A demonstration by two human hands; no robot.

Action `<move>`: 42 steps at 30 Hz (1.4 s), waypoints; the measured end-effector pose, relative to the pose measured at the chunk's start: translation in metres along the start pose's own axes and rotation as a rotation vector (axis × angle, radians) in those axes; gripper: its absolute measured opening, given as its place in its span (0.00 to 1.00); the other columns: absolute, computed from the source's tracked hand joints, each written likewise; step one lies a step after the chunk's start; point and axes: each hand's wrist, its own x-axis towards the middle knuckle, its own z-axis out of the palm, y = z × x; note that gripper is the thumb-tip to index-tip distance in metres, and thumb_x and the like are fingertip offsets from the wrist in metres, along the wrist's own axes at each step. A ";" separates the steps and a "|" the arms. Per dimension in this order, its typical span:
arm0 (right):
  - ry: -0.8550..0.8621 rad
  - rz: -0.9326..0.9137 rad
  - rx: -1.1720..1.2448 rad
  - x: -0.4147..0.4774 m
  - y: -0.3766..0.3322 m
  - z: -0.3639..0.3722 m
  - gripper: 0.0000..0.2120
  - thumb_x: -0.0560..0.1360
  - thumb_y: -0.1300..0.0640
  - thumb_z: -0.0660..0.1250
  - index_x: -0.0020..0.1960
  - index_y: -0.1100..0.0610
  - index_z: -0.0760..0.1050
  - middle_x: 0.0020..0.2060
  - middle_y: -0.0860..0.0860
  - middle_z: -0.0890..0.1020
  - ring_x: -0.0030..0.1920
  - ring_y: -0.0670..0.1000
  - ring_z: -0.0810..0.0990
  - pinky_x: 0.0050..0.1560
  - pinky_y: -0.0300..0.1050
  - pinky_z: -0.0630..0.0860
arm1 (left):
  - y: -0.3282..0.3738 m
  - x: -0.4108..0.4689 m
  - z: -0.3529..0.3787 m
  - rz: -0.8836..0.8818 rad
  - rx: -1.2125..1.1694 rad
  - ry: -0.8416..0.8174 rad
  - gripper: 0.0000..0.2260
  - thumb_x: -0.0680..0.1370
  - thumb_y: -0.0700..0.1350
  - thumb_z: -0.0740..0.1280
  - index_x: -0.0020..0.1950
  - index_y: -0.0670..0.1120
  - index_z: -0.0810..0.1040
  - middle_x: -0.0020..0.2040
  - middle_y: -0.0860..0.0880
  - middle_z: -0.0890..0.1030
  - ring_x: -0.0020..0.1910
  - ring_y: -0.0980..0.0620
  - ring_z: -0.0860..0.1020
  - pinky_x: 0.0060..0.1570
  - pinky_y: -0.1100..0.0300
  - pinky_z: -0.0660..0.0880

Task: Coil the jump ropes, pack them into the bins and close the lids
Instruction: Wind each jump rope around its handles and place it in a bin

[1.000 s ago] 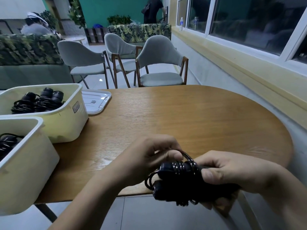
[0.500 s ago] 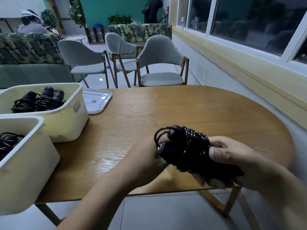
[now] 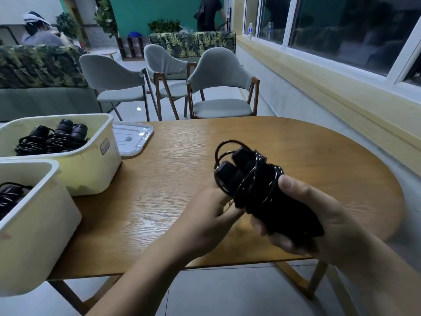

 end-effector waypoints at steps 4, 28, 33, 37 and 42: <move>0.084 -0.016 0.025 -0.001 -0.002 -0.002 0.32 0.78 0.35 0.71 0.69 0.60 0.78 0.45 0.65 0.80 0.30 0.51 0.77 0.22 0.39 0.68 | 0.012 -0.001 0.001 -0.004 -0.017 -0.060 0.15 0.88 0.49 0.57 0.45 0.55 0.77 0.44 0.58 0.77 0.47 0.56 0.77 0.48 0.56 0.71; 0.474 -0.281 -0.065 -0.007 -0.010 -0.009 0.24 0.81 0.42 0.64 0.68 0.57 0.79 0.45 0.64 0.80 0.32 0.56 0.74 0.25 0.45 0.67 | 0.012 0.001 -0.010 -0.272 -0.242 -0.136 0.12 0.88 0.50 0.61 0.53 0.54 0.84 0.38 0.52 0.77 0.38 0.53 0.76 0.41 0.56 0.73; 0.655 -0.350 -0.326 -0.010 -0.016 -0.013 0.14 0.85 0.47 0.67 0.66 0.52 0.81 0.43 0.66 0.82 0.33 0.61 0.76 0.29 0.50 0.68 | 0.016 -0.006 -0.012 -0.322 -0.099 -0.280 0.13 0.85 0.41 0.61 0.52 0.54 0.83 0.45 0.53 0.86 0.36 0.42 0.84 0.41 0.43 0.82; 0.726 -0.336 -0.553 -0.008 -0.013 -0.012 0.26 0.80 0.46 0.70 0.78 0.41 0.74 0.40 0.60 0.85 0.33 0.60 0.80 0.28 0.50 0.73 | 0.014 -0.008 -0.013 -0.332 0.024 -0.354 0.15 0.86 0.42 0.60 0.55 0.58 0.83 0.48 0.57 0.86 0.41 0.54 0.86 0.45 0.53 0.82; 0.675 -0.271 -0.629 -0.003 -0.001 -0.003 0.29 0.77 0.43 0.72 0.76 0.31 0.71 0.41 0.58 0.85 0.35 0.63 0.81 0.33 0.41 0.76 | 0.002 -0.010 -0.007 -0.226 0.251 -0.399 0.15 0.82 0.45 0.69 0.62 0.64 0.80 0.56 0.64 0.79 0.56 0.63 0.79 0.58 0.58 0.79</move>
